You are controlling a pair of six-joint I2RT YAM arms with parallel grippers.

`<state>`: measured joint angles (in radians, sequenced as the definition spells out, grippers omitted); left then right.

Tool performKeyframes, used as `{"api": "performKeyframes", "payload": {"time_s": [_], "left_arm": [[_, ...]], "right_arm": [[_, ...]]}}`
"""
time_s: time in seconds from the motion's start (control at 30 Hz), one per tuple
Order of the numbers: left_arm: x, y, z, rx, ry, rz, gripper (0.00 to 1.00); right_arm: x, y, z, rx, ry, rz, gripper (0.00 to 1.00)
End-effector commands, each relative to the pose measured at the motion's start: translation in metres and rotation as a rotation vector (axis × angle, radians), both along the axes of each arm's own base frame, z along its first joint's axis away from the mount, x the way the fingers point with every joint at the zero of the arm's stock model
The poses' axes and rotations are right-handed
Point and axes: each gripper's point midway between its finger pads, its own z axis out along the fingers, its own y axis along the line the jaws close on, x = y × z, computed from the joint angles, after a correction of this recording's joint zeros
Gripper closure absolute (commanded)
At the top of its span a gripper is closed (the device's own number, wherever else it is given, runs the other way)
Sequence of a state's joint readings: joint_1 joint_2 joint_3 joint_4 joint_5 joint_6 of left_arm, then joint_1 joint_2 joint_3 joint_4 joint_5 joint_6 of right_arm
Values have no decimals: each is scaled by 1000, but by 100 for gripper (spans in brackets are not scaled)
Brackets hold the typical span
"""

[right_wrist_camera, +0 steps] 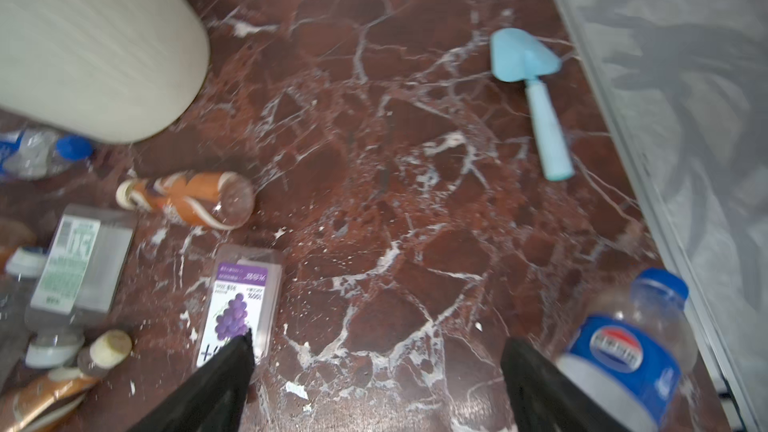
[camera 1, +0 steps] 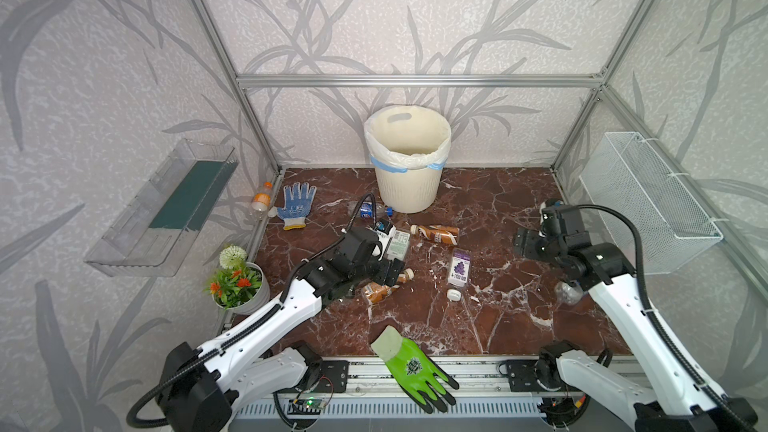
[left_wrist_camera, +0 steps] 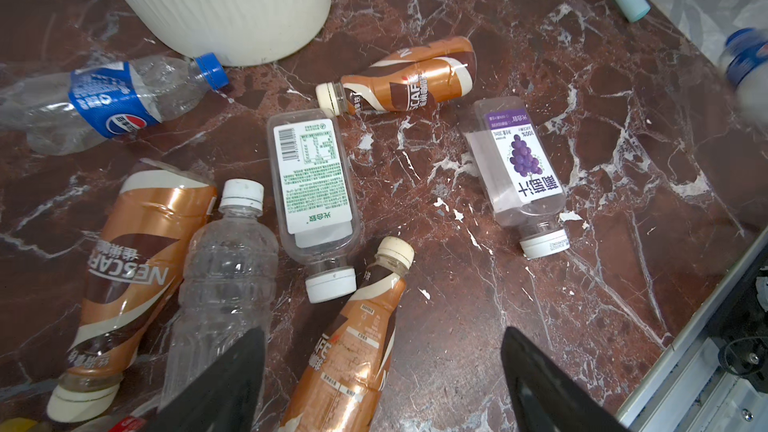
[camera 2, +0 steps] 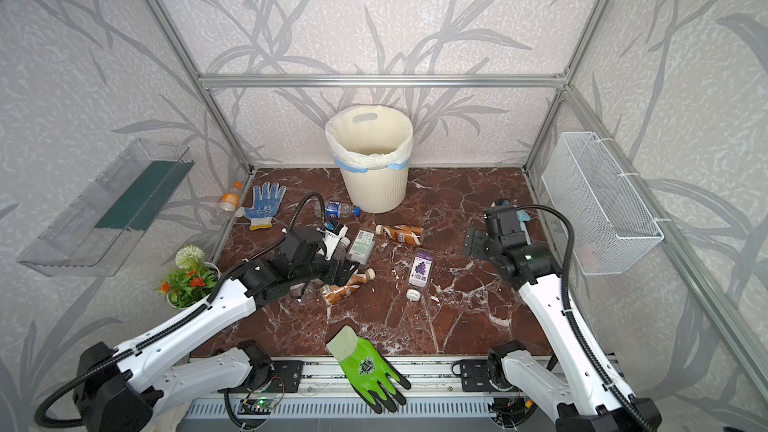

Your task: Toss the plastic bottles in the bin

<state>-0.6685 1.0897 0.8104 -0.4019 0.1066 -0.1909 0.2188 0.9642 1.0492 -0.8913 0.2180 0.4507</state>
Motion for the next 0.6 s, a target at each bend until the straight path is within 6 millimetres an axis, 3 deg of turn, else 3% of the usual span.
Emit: {"api": "performKeyframes", "payload": {"time_s": [0.0,0.13,0.33,0.57], "left_arm": [[11,-15,15,-46,-36,-27,12],[21,-17,14,-63,-29,-19,12],[37,-3,24,-108,-32,31,12],[47,7,32,-195,-29,87,12]], "right_arm": [[-34,-27,-27,28,153,-197,5],[-49,-47,-38,64,227,-341,5],[-67,-86,-34,-70,234,-489,3],[-55,-113,-77,-55,300,-514,3]]}}
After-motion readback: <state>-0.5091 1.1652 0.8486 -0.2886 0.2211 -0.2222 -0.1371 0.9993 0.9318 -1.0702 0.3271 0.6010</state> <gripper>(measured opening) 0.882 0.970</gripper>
